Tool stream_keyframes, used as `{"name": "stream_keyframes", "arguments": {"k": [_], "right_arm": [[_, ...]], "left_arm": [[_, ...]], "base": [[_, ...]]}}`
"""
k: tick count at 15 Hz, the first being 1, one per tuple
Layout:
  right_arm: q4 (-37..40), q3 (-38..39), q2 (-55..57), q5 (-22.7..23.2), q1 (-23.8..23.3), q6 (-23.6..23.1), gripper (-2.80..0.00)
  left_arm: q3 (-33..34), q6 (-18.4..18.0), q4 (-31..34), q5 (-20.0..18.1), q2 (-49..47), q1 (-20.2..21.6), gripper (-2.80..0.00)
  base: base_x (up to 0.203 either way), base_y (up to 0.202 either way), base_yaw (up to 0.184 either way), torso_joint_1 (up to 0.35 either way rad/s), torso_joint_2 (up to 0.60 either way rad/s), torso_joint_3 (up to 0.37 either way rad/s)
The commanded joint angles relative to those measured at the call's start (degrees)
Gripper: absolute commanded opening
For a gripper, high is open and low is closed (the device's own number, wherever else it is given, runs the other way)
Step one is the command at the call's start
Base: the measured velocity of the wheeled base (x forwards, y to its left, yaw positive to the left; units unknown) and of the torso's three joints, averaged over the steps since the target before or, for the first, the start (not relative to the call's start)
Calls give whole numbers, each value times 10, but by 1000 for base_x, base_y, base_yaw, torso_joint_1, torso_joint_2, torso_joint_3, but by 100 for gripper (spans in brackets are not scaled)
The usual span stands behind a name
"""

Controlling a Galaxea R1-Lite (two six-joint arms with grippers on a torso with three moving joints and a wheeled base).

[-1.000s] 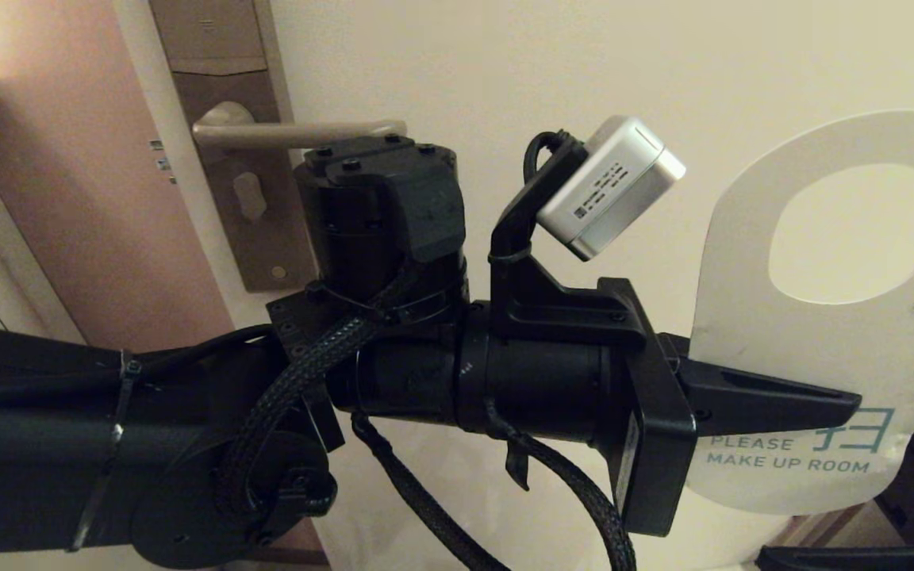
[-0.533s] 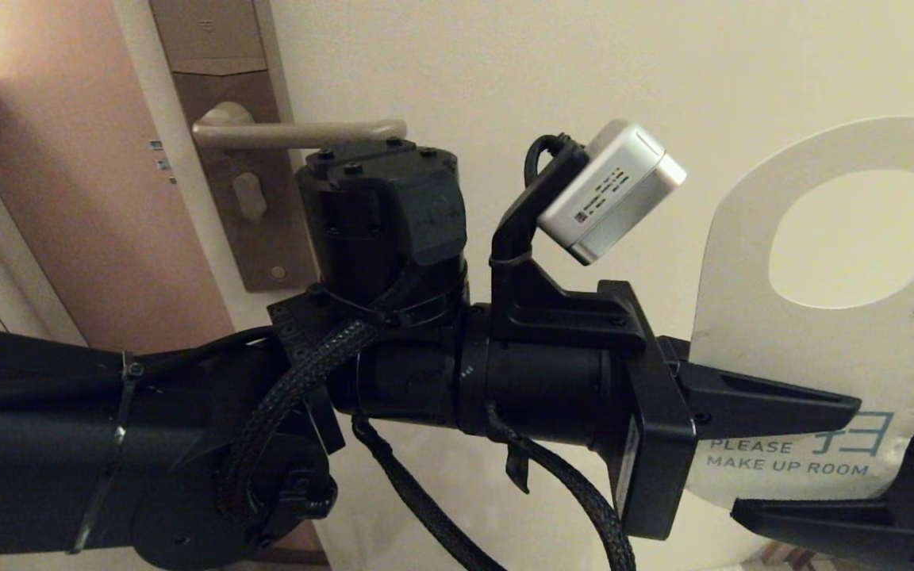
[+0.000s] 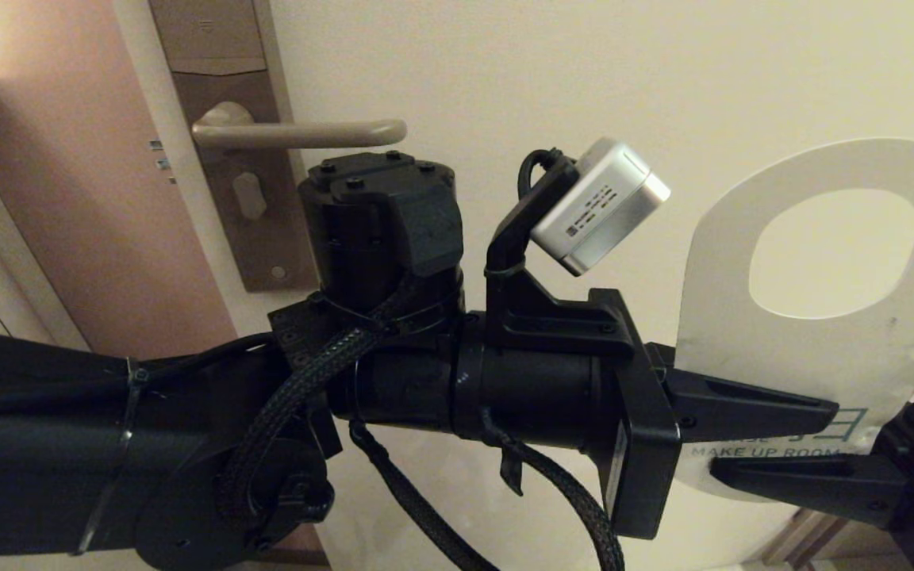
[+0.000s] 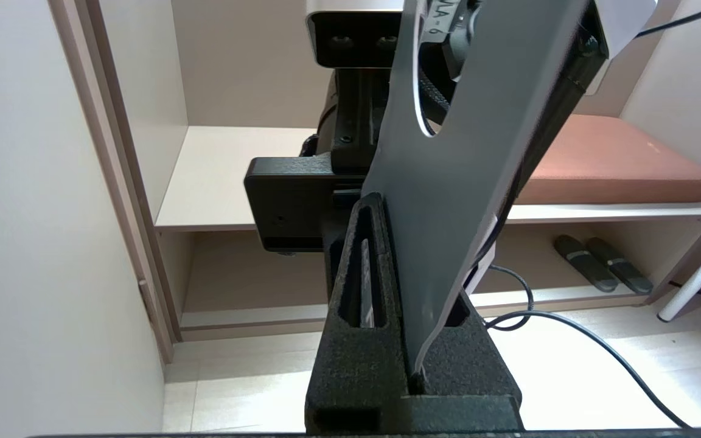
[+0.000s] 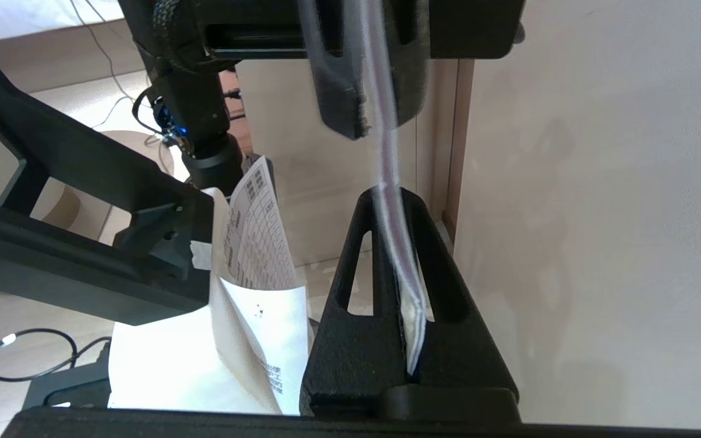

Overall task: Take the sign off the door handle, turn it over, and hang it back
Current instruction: Hand it to the other hand

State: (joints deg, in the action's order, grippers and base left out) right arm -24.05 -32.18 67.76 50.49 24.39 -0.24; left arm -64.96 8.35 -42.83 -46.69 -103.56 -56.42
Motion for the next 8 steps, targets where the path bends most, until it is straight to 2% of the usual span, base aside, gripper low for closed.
{"name": "stream_keyframes", "arguments": {"k": [1,6,7,8], "right_arm": [[-2,0,0,2,0,0,-280],[-2,8,-3,2,0,-1,-280],[-2,10,-5,2,0,-1,-280],[-2,12,-8,2,0,0,-280]], "left_arm": [[1,1,-2,-3,0,0,-280],[1,-1,-1,-3,1,0,-280],[2,-1,-2,-3,1,-1,0],[2,-2,-2,-3,0,-1,0]], "base": [[0,0,0,0,0,0],[0,0,0,0,0,0],[0,0,0,0,0,0],[0,0,0,0,0,0]]}}
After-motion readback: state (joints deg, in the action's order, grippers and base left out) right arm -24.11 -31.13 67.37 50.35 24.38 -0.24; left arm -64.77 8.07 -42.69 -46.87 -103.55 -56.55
